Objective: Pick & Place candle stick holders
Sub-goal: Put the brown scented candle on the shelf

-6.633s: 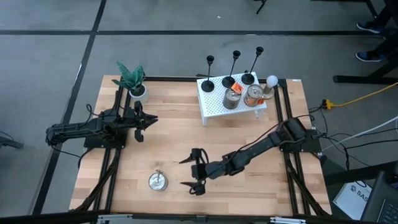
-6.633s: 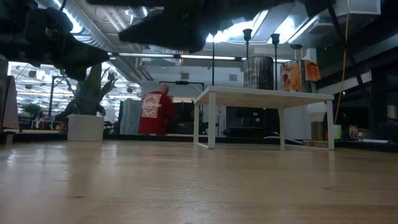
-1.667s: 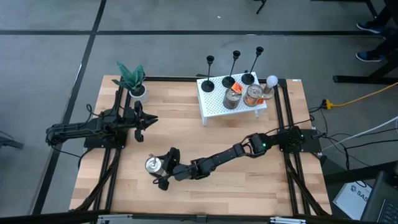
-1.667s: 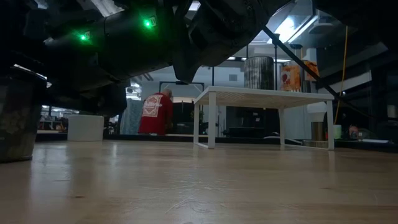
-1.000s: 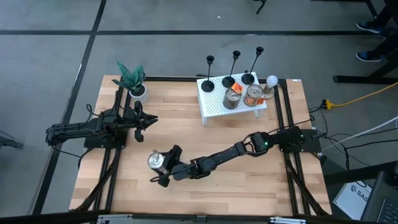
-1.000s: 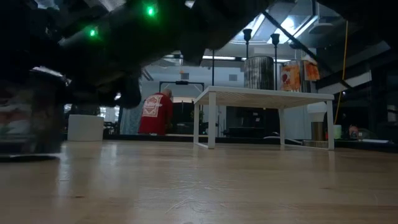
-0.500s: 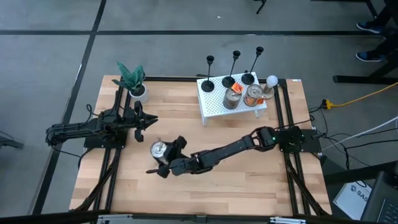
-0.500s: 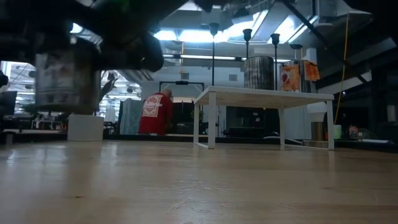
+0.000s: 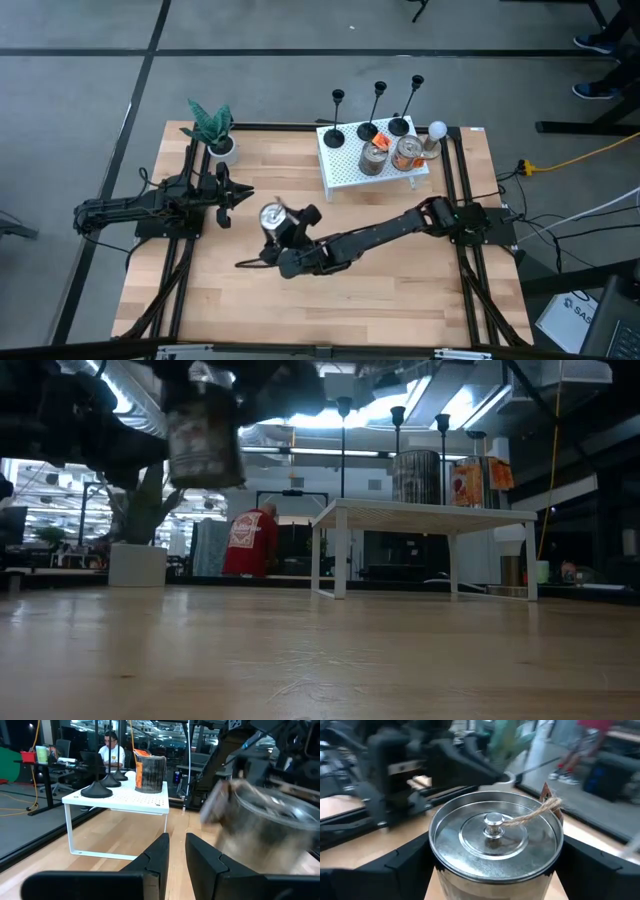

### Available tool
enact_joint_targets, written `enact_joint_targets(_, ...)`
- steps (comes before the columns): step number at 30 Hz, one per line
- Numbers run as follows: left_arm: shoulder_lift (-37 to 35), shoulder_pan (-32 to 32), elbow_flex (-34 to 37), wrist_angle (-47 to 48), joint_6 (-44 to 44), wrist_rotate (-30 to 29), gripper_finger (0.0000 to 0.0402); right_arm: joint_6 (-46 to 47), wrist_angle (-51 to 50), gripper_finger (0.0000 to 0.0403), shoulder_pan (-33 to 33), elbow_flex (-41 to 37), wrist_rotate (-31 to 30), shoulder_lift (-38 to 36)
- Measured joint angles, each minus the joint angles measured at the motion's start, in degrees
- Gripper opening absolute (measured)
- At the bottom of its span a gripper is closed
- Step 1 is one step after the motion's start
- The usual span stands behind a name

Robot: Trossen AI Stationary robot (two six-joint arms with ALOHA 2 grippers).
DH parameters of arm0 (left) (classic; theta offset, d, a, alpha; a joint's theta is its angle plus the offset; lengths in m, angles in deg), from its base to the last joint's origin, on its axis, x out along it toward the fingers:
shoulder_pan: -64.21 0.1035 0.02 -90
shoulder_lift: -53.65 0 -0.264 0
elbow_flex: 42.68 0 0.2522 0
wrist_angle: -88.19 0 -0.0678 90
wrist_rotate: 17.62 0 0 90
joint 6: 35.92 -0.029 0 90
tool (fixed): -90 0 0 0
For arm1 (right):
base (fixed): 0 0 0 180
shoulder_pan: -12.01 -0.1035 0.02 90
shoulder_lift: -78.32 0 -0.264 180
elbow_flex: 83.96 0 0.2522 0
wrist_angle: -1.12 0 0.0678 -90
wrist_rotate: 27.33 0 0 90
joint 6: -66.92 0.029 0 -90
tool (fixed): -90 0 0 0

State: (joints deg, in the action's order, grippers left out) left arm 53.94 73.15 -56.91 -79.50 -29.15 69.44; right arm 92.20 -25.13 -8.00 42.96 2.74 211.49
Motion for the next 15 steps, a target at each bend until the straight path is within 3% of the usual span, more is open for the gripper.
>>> enact_joint_targets(10, 0.02, 0.00, -0.02, -0.02, 0.00, 0.00, 0.0059, 0.54, -6.03, 0.0342, -0.02, 0.07, -9.28, -3.87)
enact_joint_targets(15, 0.00, 0.01, -0.01, -0.02, 0.00, 0.00, 0.0059, 8.27, -14.15, 0.0342, -0.01, 0.07, -11.31, -5.66)
